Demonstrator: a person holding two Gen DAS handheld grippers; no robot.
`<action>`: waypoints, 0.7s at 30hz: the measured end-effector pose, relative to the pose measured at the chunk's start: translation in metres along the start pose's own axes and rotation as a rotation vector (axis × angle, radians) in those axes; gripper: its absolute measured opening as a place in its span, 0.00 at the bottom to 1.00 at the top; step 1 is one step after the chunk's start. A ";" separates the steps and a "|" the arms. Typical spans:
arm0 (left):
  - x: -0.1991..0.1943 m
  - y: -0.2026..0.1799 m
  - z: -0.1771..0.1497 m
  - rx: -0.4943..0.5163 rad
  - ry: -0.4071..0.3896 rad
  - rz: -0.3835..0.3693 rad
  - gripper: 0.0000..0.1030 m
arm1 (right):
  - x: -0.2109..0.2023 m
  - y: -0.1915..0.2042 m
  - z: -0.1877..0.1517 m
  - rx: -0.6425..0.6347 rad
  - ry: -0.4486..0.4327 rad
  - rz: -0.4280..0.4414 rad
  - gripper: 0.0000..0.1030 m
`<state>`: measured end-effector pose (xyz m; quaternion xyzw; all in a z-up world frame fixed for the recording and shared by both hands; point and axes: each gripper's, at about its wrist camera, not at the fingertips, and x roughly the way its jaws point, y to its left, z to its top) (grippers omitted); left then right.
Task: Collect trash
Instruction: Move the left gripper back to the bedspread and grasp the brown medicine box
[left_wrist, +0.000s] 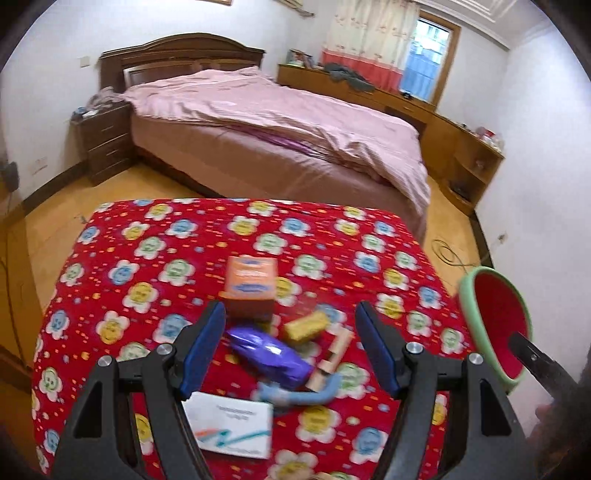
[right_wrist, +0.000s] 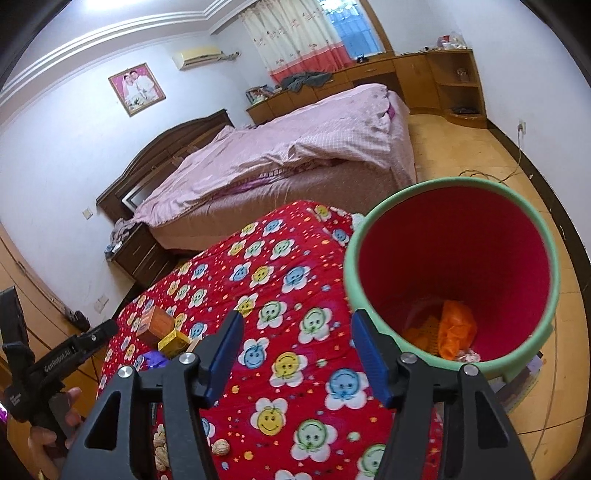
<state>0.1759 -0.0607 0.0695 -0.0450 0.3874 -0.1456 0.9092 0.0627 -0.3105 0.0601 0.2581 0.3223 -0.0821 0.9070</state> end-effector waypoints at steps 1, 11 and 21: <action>0.003 0.005 0.001 -0.007 0.001 0.007 0.70 | 0.002 0.002 0.000 -0.003 0.005 0.000 0.62; 0.054 0.029 0.010 -0.053 0.060 0.034 0.70 | 0.035 0.011 0.007 -0.032 0.045 -0.003 0.63; 0.087 0.020 0.013 -0.013 0.102 0.063 0.70 | 0.062 0.013 0.009 -0.037 0.084 0.018 0.63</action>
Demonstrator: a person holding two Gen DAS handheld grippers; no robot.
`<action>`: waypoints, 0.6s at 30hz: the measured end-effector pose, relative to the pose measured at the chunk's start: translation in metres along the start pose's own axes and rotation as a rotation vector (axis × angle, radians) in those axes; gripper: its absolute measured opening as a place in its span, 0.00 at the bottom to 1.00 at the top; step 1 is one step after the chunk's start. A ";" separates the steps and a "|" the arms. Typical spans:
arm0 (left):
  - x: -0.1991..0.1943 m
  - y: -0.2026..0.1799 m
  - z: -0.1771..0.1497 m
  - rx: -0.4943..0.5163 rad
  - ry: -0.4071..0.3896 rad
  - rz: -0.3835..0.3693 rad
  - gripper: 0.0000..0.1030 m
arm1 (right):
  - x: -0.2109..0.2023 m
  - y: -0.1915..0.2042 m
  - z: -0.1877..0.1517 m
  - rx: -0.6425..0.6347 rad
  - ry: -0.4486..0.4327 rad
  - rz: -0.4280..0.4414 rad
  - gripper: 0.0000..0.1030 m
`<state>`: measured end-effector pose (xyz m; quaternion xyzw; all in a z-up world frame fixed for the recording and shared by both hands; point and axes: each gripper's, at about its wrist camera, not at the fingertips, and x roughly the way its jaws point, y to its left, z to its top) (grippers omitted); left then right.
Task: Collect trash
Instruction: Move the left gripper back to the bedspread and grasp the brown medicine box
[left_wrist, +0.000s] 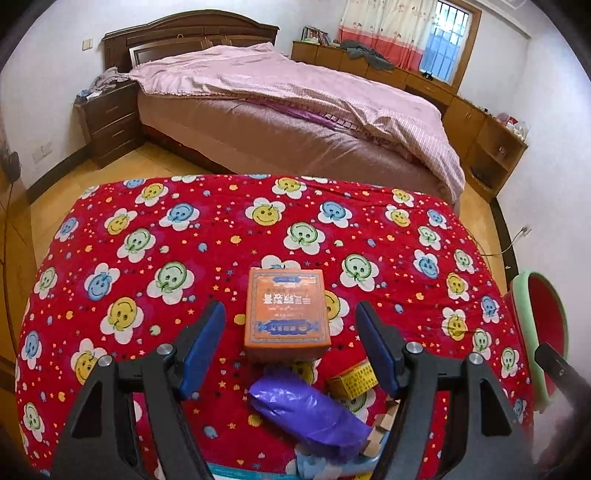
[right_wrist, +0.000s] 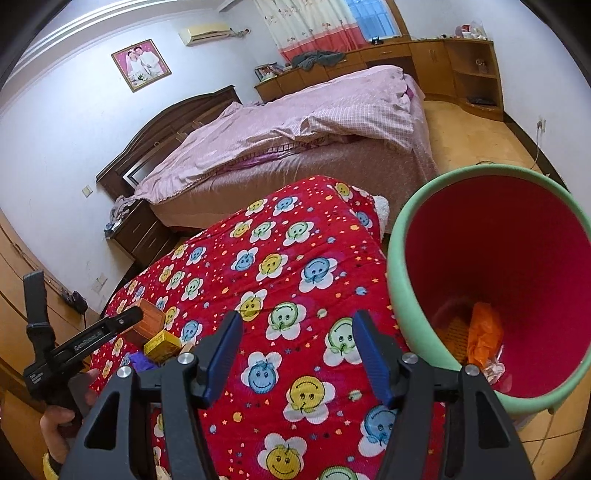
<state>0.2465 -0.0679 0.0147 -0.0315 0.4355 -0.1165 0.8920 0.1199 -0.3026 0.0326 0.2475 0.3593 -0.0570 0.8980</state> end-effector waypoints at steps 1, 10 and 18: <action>0.002 0.000 0.000 -0.009 0.006 0.003 0.68 | 0.002 0.000 0.000 -0.001 0.003 0.003 0.63; 0.006 -0.003 -0.001 -0.010 0.011 -0.050 0.45 | 0.002 0.003 -0.005 0.000 0.018 0.030 0.63; -0.029 0.004 -0.001 -0.020 -0.058 -0.064 0.45 | -0.004 0.023 -0.007 -0.056 0.021 0.049 0.63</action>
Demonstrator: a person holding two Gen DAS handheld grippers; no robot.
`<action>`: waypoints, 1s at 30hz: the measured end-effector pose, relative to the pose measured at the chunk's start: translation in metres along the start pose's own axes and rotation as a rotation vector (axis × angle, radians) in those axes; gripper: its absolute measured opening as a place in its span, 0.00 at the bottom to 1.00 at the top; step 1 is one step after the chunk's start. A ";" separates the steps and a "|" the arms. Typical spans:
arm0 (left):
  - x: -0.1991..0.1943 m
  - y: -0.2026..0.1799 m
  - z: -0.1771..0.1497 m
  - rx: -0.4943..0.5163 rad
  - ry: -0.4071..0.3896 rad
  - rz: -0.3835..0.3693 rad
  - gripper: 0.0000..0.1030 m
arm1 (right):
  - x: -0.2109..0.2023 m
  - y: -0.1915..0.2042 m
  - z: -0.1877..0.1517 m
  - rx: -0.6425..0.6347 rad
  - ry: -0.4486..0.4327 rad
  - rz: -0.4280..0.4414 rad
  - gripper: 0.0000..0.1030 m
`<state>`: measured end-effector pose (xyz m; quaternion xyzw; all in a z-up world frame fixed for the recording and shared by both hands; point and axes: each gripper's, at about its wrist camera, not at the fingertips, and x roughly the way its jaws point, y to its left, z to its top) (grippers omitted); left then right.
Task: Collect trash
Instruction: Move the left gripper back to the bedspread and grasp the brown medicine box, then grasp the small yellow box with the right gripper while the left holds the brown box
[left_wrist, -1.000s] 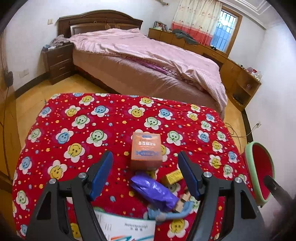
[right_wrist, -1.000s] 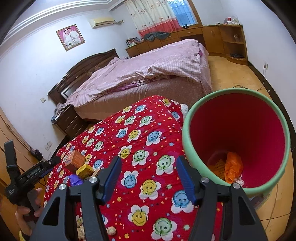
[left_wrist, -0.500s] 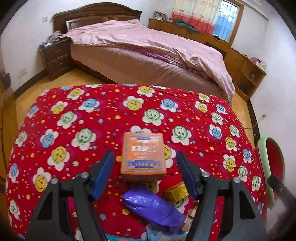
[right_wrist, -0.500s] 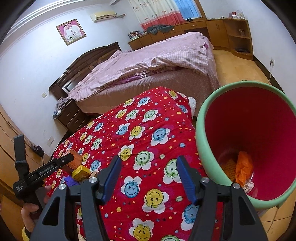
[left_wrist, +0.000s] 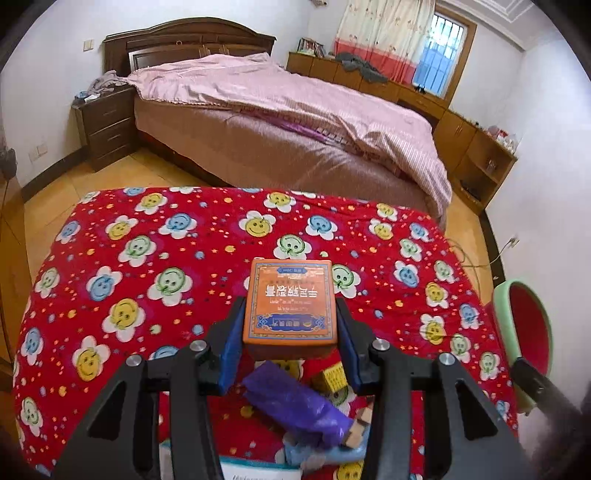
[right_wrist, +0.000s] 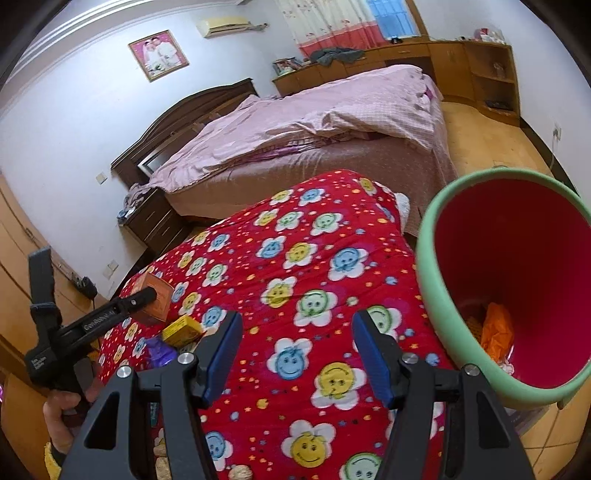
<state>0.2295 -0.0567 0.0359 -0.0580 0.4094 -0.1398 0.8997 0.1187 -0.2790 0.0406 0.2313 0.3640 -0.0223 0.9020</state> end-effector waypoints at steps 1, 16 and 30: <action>-0.005 0.003 -0.001 -0.009 -0.006 -0.004 0.45 | 0.001 0.006 0.000 -0.012 0.006 0.011 0.63; -0.065 0.077 -0.040 -0.160 -0.062 0.133 0.45 | 0.043 0.088 -0.010 -0.188 0.114 0.112 0.63; -0.068 0.102 -0.057 -0.231 -0.053 0.151 0.45 | 0.097 0.126 -0.019 -0.270 0.194 0.107 0.60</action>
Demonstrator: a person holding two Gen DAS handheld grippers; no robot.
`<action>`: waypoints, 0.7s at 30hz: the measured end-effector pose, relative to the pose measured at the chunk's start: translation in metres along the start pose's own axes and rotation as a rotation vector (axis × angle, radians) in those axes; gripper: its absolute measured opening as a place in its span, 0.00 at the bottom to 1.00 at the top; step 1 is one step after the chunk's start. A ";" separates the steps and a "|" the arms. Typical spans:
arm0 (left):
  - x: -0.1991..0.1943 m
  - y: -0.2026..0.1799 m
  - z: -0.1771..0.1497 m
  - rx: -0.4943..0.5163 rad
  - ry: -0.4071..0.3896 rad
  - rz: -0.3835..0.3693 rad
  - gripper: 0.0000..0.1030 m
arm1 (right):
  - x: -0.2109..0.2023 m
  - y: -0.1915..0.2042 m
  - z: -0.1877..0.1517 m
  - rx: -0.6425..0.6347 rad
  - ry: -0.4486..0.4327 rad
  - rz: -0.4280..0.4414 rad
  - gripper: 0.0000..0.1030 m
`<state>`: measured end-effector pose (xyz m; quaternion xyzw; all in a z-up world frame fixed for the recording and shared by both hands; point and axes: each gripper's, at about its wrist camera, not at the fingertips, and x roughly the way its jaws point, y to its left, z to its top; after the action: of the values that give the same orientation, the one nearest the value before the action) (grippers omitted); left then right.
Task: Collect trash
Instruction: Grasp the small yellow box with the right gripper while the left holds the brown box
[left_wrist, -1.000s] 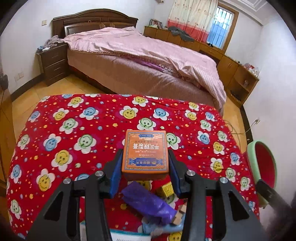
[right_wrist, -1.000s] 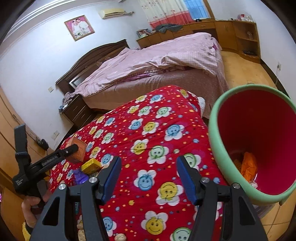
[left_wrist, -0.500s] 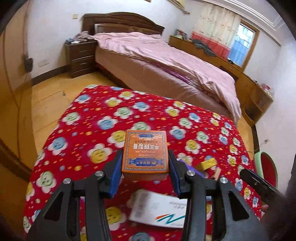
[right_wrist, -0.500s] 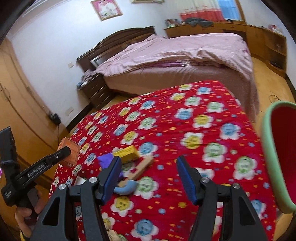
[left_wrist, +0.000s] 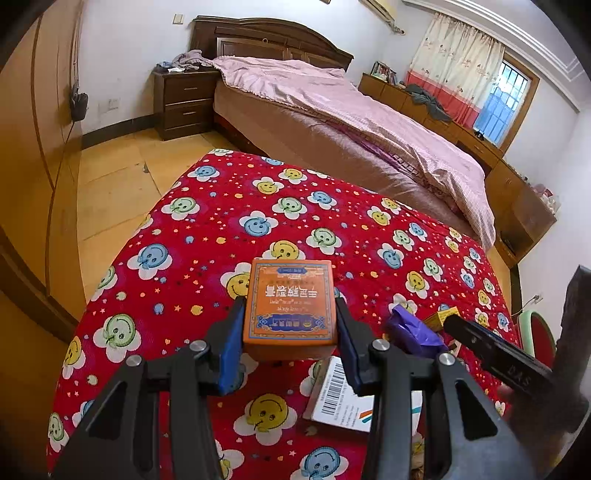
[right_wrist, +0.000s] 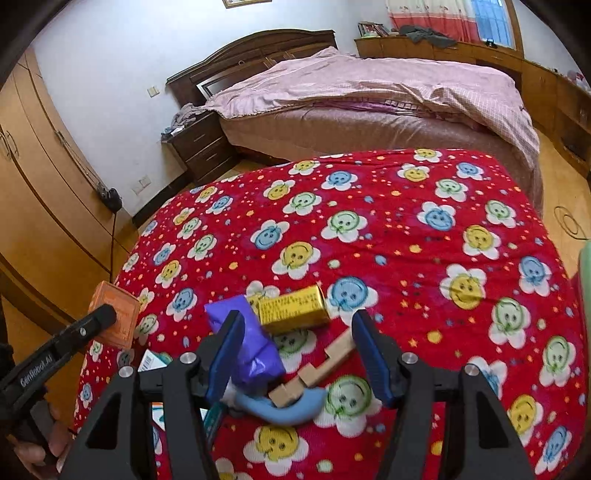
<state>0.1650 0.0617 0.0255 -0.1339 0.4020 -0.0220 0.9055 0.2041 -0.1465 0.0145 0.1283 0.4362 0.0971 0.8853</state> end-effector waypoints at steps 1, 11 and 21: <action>0.001 0.000 -0.001 0.001 0.002 0.001 0.45 | 0.002 0.000 0.001 0.001 0.000 0.007 0.58; -0.010 -0.008 -0.009 0.016 0.005 -0.019 0.45 | 0.016 0.004 0.001 -0.045 0.022 0.019 0.44; -0.031 -0.023 -0.013 0.033 -0.019 -0.046 0.45 | -0.037 0.003 -0.004 -0.018 -0.059 0.051 0.44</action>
<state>0.1365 0.0409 0.0459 -0.1284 0.3900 -0.0480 0.9105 0.1781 -0.1532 0.0407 0.1344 0.4055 0.1195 0.8962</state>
